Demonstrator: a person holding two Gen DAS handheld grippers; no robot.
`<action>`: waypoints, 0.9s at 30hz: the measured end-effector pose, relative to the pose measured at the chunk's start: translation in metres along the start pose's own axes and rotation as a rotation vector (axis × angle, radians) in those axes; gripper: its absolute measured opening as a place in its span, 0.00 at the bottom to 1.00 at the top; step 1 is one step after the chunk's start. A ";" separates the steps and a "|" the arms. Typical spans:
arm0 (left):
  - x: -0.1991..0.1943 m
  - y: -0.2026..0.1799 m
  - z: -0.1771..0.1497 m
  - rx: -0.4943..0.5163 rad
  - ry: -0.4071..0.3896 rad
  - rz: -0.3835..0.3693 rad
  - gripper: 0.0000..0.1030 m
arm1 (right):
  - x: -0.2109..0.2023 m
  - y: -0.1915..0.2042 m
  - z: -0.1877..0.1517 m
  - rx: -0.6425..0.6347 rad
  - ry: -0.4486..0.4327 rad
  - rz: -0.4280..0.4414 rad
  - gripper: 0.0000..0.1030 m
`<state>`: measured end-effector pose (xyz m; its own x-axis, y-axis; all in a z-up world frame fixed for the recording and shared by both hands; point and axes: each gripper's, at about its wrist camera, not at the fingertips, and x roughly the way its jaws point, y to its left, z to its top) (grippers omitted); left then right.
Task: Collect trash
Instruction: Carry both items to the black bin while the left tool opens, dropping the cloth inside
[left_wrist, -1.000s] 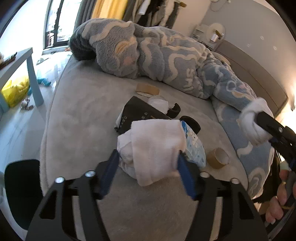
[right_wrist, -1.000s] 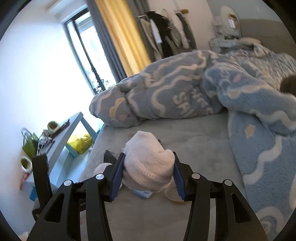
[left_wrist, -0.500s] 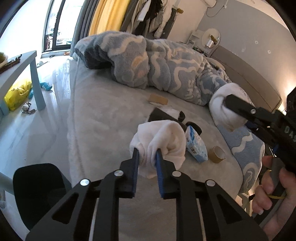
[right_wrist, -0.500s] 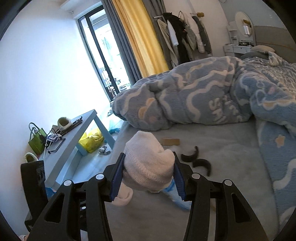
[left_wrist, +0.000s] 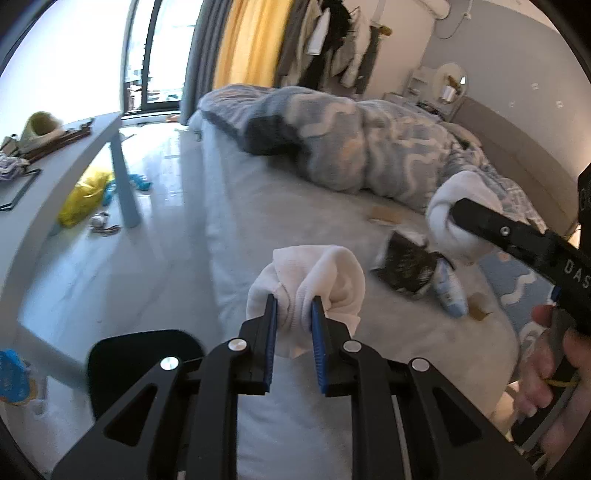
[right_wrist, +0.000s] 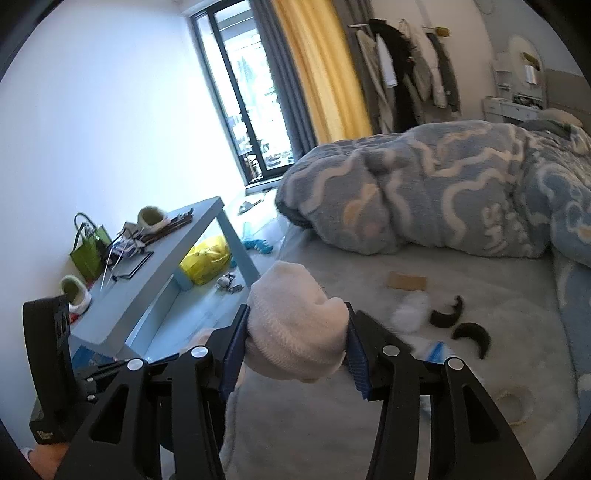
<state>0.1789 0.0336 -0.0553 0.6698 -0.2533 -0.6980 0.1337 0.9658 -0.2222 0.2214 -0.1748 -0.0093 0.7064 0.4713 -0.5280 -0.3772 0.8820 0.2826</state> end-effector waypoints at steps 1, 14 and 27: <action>-0.001 0.006 -0.001 -0.004 0.007 0.013 0.19 | 0.003 0.005 0.000 -0.007 0.004 0.005 0.48; 0.005 0.102 -0.040 -0.073 0.199 0.142 0.19 | 0.055 0.090 -0.015 -0.095 0.116 0.117 0.48; 0.006 0.149 -0.067 -0.108 0.304 0.167 0.27 | 0.097 0.140 -0.035 -0.144 0.211 0.143 0.48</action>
<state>0.1544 0.1725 -0.1381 0.4257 -0.1134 -0.8977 -0.0476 0.9879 -0.1474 0.2163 -0.0060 -0.0489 0.5058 0.5672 -0.6499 -0.5558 0.7905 0.2573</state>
